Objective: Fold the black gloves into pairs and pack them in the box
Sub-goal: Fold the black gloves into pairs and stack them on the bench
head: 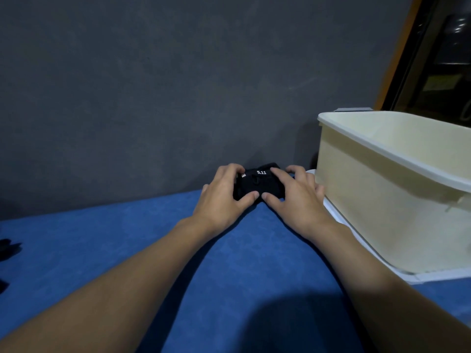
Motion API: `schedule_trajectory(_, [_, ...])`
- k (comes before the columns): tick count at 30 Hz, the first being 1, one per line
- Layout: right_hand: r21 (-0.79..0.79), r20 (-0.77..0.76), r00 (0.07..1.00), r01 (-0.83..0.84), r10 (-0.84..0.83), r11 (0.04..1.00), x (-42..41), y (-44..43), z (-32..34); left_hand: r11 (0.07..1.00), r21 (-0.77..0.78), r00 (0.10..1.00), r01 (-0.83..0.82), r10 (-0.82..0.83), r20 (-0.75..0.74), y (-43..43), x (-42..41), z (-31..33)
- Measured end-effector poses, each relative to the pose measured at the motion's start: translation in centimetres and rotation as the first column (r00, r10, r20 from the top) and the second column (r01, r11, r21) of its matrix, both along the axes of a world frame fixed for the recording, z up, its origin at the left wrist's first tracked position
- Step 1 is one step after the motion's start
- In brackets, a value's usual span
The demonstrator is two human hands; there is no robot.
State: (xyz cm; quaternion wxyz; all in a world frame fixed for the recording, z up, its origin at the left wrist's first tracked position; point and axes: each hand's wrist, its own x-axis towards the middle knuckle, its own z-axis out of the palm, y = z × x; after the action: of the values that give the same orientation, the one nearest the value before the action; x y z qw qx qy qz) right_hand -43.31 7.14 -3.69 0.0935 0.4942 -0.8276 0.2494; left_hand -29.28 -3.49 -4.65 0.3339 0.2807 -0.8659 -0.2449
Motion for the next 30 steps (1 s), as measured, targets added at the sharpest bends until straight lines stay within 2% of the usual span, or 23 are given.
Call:
schedule_trajectory(11, [-0.027,0.017,1.0,0.004,-0.004,1.0,0.5,0.4,0.4,0.999,-0.048,0.997,0.015,-0.019,-0.081,0.3,0.3,0.2])
schedule_trajectory(19, [-0.046,0.024,0.999,-0.045,0.047,0.998,2.2,1.7,1.7,0.998,-0.055,1.0,-0.013,0.013,0.014,1.0,4.2,1.9])
schedule_trajectory(24, [-0.012,-0.013,0.982,-0.188,0.188,0.982,6.7,2.2,2.5,0.994,-0.074,0.994,-0.082,0.087,0.062,2.4,10.5,3.8])
schedule_trajectory(30, [-0.006,-0.036,0.915,-0.401,0.401,0.916,15.2,2.2,3.8,0.97,-0.102,0.967,-0.221,0.231,0.11,4.7,20.8,5.9])
